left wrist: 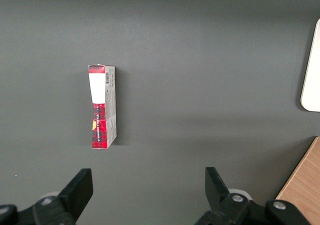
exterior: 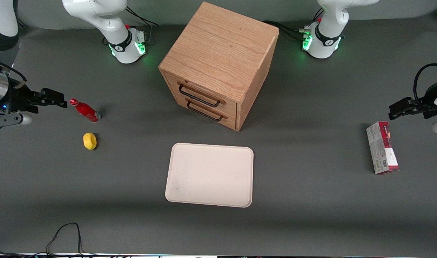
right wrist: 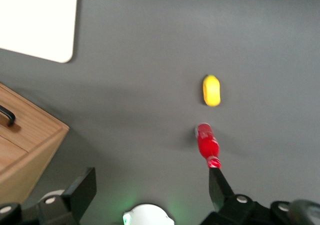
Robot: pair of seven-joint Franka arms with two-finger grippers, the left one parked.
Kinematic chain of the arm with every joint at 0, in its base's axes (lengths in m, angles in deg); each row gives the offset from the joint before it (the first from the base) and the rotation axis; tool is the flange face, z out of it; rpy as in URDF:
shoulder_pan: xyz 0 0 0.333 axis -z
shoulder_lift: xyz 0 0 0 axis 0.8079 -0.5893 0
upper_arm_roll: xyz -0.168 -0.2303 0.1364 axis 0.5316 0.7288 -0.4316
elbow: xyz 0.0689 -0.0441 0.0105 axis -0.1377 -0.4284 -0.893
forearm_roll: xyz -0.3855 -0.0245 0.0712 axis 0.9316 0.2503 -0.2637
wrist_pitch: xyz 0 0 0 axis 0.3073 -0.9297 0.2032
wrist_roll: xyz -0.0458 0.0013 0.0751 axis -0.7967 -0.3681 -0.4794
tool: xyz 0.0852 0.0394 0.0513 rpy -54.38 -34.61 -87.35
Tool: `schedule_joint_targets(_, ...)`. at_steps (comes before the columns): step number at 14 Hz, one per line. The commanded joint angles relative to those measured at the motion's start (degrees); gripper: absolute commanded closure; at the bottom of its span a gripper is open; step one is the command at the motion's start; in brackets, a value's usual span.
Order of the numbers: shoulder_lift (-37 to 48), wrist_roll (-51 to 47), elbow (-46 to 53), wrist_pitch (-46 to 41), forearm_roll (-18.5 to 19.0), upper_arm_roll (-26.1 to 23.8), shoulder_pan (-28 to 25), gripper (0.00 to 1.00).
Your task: Place coke bottle on tray
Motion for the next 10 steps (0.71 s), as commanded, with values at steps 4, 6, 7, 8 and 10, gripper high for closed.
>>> schedule_joint_targets(4,21.89,6.24,-25.48,5.46,7.50,6.89,-0.81,0.00)
schedule_joint_targets(6,26.38,6.42,-31.38,7.83,8.57,8.22,-1.07,0.00)
schedule_joint_targets(7,26.75,6.51,-32.10,8.27,8.58,8.40,-1.07,0.00)
schedule_joint_targets(8,26.75,6.94,-32.11,8.28,8.58,9.01,-1.07,0.00)
schedule_joint_targets(10,26.58,8.62,-32.28,8.37,8.58,9.71,-0.99,0.00)
